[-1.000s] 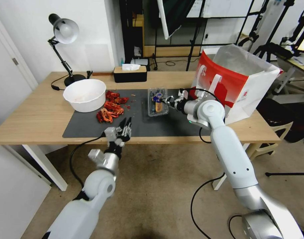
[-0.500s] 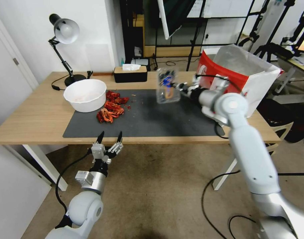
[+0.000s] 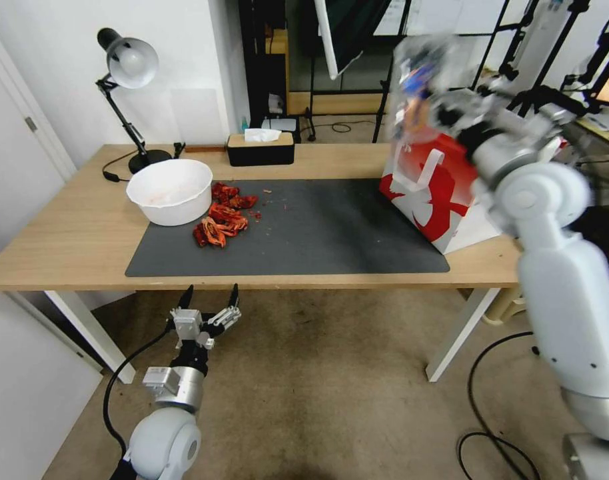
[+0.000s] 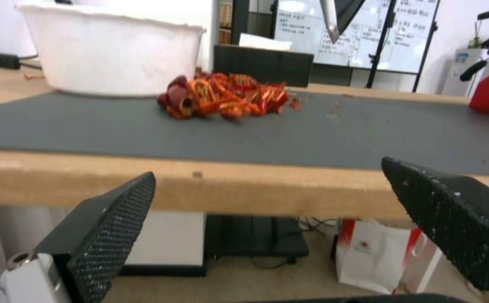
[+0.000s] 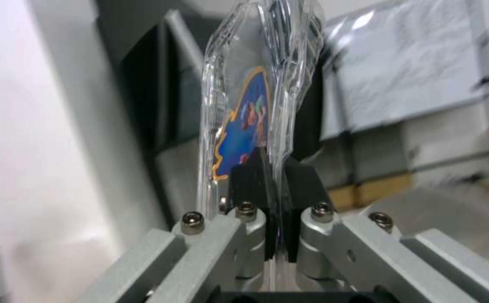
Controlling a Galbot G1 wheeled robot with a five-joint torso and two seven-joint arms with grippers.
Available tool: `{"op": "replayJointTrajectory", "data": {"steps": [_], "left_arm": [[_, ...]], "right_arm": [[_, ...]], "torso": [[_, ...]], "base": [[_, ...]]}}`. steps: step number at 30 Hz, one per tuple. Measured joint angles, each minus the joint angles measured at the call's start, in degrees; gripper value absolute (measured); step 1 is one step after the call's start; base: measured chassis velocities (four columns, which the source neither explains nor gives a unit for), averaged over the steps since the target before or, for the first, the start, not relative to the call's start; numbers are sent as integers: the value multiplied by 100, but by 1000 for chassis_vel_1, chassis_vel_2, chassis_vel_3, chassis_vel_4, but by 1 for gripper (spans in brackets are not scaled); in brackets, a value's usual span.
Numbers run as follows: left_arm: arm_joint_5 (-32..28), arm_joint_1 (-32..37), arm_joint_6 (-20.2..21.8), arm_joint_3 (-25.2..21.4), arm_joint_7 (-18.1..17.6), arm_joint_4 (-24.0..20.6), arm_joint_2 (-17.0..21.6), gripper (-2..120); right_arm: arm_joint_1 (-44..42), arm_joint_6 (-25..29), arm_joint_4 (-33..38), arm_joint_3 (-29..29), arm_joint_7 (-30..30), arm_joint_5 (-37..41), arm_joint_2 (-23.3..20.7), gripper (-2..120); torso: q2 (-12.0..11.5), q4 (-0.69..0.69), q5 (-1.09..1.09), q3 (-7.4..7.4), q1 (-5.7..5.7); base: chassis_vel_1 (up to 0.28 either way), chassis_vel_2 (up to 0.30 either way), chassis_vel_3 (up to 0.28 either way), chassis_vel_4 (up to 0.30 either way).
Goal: Close the takeout container lid, then place the container into the takeout bag.
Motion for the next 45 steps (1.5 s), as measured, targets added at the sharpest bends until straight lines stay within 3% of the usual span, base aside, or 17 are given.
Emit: {"op": "replayJointTrajectory", "data": {"steps": [10,21,23,25,30,33,34,42,45], "left_arm": [[-30,40,-63,78,48,123,-42,100],[-57,64,-84,89,59,113,-50,100],[-63,63,-106,81,55,113,-50,100],[-64,62,-112,78,50,113,-49,100],[-65,51,-115,69,25,113,-43,100],[-66,48,-114,69,-5,86,-43,100],[-66,48,-114,69,-5,86,-43,100],[-84,67,-124,29,44,31,-56,100],[-85,110,-65,12,74,-21,-60,100]], "right_arm": [[-179,50,-549,440,-149,-711,-565,0],[-508,-436,-527,375,172,-343,-330,2],[-600,-665,-421,360,374,-1,-245,14],[-632,-721,-401,352,440,72,-219,17],[-665,-761,-390,316,535,109,-172,34],[-642,-799,-371,298,547,101,-177,50],[-642,-799,-371,298,547,101,-177,50],[-708,-573,-17,295,159,97,-276,78],[-931,-363,439,257,-124,-67,-321,91]], "torso": [[0,-4,2,0,1],[0,1,-1,0,1],[0,1,-2,0,1],[0,1,-2,0,1],[0,0,-2,0,1],[0,0,-1,0,1],[0,0,-1,0,1],[0,0,0,1,1],[0,0,-2,1,1]], "base": [[0,0,0,0],[0,0,0,0],[0,0,0,0],[0,0,0,0],[0,0,0,0],[0,0,0,0],[0,0,0,0],[0,0,0,0],[0,0,0,0]]}}
